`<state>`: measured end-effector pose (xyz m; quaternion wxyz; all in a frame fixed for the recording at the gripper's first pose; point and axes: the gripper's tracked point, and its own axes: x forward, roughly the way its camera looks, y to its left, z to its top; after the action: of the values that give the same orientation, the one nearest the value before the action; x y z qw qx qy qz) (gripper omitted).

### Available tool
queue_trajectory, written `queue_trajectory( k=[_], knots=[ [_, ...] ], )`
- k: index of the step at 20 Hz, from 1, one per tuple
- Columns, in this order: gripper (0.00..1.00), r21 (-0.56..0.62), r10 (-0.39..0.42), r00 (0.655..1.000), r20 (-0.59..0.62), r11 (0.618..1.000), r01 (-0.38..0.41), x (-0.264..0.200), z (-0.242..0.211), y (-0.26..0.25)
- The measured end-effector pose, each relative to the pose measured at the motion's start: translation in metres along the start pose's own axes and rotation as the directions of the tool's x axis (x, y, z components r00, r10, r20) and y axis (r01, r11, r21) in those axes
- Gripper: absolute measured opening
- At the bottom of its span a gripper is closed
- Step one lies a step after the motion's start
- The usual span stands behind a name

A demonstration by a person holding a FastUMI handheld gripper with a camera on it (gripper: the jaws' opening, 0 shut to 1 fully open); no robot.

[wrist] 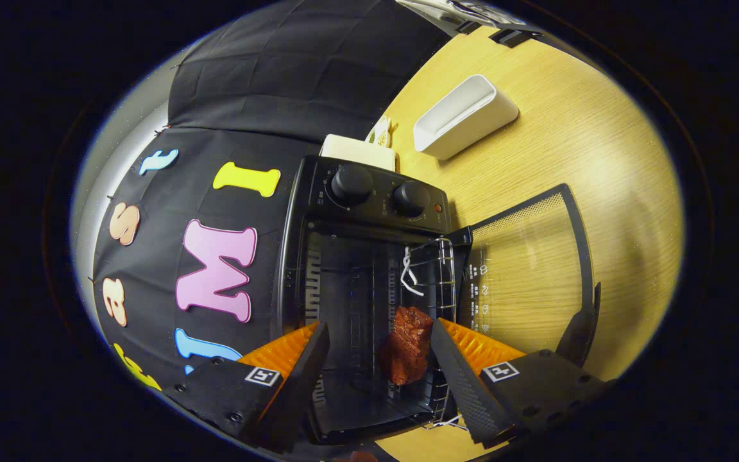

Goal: Open the toaster oven, put the food inside, and close the toaster oven door.

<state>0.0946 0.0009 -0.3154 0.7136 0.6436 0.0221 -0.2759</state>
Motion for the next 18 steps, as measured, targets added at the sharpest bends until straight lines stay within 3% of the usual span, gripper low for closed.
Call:
queue_trajectory(
  k=[6, 11, 15, 18],
  knots=[
    [0.98, -0.001, 0.019, 1.000, -0.014, 1.000, -0.019, -0.010, 0.013, -0.005],
    [0.98, -0.133, 0.045, 0.997, -0.061, 0.990, -0.053, -0.036, 0.018, -0.007],
    [0.98, -0.312, 0.046, 0.990, -0.134, 0.946, -0.087, -0.069, 0.018, -0.019],
    [0.98, -0.450, 0.031, 0.983, -0.181, 0.886, -0.111, -0.095, 0.021, -0.031]
  ],
)
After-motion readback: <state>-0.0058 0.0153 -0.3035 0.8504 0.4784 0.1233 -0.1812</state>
